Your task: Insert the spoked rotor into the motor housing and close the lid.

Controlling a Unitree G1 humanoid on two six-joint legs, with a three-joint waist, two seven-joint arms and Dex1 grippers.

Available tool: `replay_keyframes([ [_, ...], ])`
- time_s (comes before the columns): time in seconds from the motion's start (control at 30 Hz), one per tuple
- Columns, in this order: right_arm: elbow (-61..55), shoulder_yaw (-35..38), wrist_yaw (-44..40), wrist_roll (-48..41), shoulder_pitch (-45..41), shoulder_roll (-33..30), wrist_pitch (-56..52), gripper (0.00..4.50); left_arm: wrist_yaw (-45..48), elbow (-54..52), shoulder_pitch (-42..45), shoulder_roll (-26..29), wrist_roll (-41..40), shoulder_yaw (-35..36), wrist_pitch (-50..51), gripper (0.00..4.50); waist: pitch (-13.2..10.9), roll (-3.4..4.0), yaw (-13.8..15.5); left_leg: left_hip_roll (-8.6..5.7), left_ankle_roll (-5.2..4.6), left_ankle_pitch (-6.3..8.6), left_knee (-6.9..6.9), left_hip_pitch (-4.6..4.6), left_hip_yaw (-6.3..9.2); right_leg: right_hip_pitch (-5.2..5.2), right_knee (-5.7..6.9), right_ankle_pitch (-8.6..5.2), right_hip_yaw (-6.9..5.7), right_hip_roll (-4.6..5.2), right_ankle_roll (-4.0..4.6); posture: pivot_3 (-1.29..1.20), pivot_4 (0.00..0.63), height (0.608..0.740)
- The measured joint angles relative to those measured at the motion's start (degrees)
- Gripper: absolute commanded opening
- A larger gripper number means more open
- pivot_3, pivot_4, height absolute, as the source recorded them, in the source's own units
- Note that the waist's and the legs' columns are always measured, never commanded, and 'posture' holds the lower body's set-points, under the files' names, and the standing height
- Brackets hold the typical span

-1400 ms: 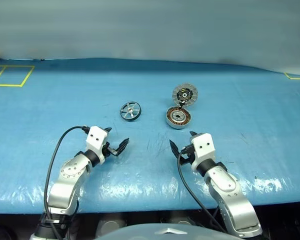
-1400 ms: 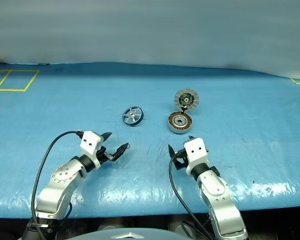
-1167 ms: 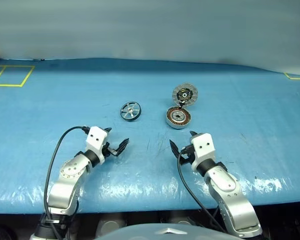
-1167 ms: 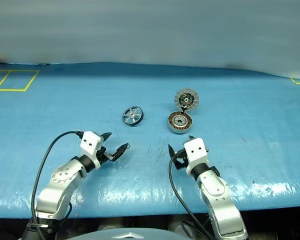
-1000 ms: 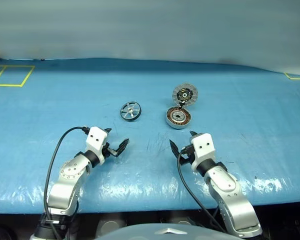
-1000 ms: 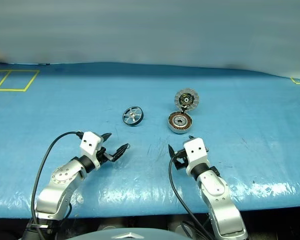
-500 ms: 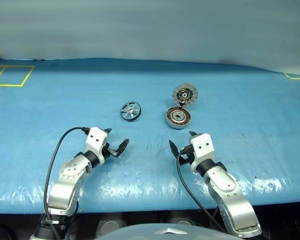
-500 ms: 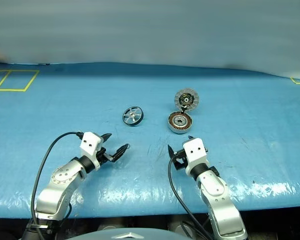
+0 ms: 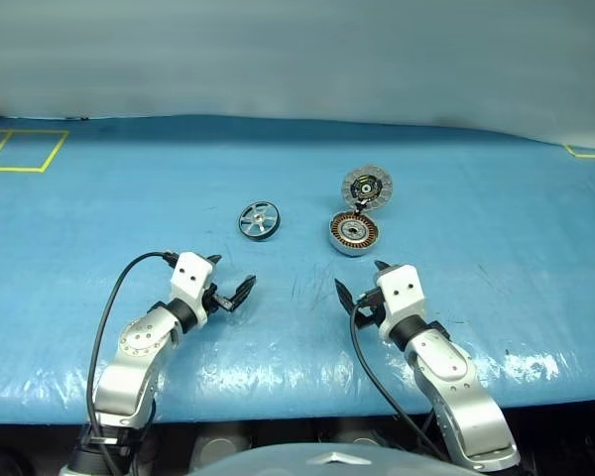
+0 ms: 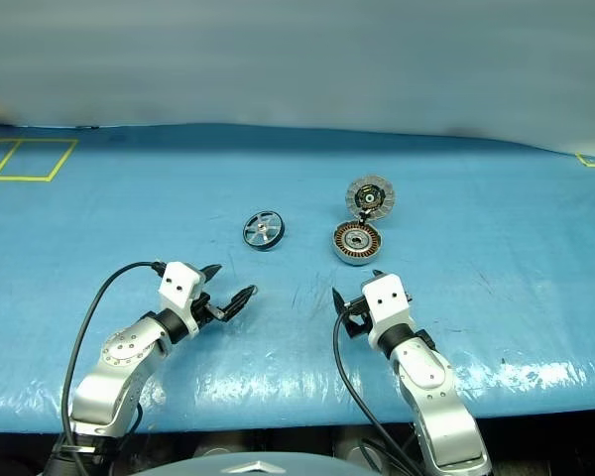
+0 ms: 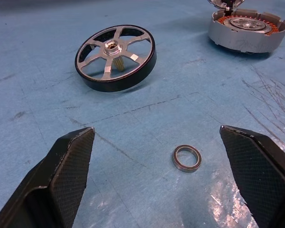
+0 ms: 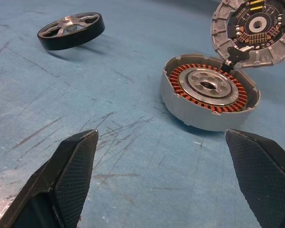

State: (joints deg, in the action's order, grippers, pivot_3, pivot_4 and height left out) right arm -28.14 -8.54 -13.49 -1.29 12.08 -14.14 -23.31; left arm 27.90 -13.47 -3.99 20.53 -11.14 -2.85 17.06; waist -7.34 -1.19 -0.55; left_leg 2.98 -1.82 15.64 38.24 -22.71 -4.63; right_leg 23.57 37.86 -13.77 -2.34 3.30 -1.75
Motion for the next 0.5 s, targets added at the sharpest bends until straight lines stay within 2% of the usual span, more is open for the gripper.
replay_keyframes([
  [0.23,-4.0,-0.3,-1.5,-1.6,-5.3,-1.3,-14.5,4.49,0.0,0.1,-0.6,0.0,0.1,-0.1,-0.1,4.5,0.0,0.02,0.0,0.01,0.0,-0.01,0.01,0.0,0.0,0.01,0.02,0.0,-0.01,0.0,0.02,0.0,0.15,0.74],
  [0.37,-7.9,-2.2,-5.0,-3.3,-12.8,-6.9,-28.0,4.49,0.0,0.2,-0.8,-0.1,0.4,-0.3,-0.1,4.5,0.0,0.02,0.0,-0.02,-0.01,-0.01,0.01,-0.01,0.0,0.01,-0.01,0.01,0.0,0.02,0.02,0.0,0.15,0.74],
  [0.5,-8.1,-3.5,-7.4,-3.7,-19.2,-11.1,-34.8,4.49,0.1,0.2,-0.8,-0.2,0.6,-0.6,-0.1,4.5,0.0,0.03,0.0,-0.04,-0.02,-0.01,-0.01,-0.03,0.05,0.01,-0.01,0.01,-0.04,0.02,0.01,0.0,0.15,0.74],
])
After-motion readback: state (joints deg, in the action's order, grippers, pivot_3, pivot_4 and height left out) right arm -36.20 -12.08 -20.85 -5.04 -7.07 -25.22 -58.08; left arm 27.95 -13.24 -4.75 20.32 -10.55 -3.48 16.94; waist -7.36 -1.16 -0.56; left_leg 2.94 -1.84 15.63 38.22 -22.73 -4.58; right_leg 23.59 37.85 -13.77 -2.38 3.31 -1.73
